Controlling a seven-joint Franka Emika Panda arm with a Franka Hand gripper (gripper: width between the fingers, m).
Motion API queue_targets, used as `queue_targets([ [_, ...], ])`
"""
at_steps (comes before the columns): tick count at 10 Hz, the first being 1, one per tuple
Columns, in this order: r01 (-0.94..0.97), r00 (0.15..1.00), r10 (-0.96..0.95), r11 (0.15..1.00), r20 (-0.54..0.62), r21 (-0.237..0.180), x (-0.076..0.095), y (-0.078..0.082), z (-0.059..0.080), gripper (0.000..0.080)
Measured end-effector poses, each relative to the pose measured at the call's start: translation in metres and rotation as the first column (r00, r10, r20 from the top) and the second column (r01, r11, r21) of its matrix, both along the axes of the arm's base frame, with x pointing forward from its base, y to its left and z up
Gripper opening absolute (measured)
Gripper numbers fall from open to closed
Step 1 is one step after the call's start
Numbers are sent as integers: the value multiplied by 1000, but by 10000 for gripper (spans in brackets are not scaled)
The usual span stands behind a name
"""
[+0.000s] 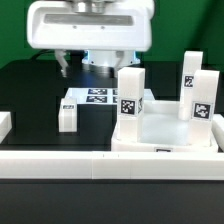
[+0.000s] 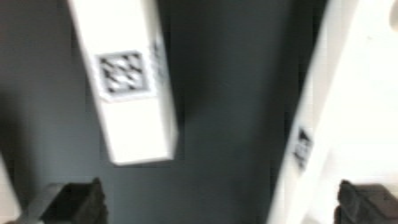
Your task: Assemble desk
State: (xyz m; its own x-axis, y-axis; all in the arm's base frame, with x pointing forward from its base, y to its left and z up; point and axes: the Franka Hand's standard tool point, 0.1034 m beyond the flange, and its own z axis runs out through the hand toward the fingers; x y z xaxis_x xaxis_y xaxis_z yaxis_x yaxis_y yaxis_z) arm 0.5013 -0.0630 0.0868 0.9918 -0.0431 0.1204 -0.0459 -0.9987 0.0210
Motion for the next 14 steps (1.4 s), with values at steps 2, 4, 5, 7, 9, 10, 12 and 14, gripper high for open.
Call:
queue_targets([
  [2,6,1000,-6,1000,-3,0,-2,-2,-1,649],
  [4,0,1000,0,1000,-5,-1,-3,-3,-2,649],
  [5,-19,1000,19,1000,-9,-9,-5,-6,-6,649],
  [7,-37,999,37,999,-3,-26,4,8,-20,649],
  [9,-20,1000,20,999,-4,-41,7,20,-38,649],
  [10,-12,1000,11,999,-6,-41,11,28,-44,649],
  [12,0,1000,-1,999,-2,-38,16,37,-47,649],
  [14,-5,1000,6,999,18,-49,18,38,-49,649],
])
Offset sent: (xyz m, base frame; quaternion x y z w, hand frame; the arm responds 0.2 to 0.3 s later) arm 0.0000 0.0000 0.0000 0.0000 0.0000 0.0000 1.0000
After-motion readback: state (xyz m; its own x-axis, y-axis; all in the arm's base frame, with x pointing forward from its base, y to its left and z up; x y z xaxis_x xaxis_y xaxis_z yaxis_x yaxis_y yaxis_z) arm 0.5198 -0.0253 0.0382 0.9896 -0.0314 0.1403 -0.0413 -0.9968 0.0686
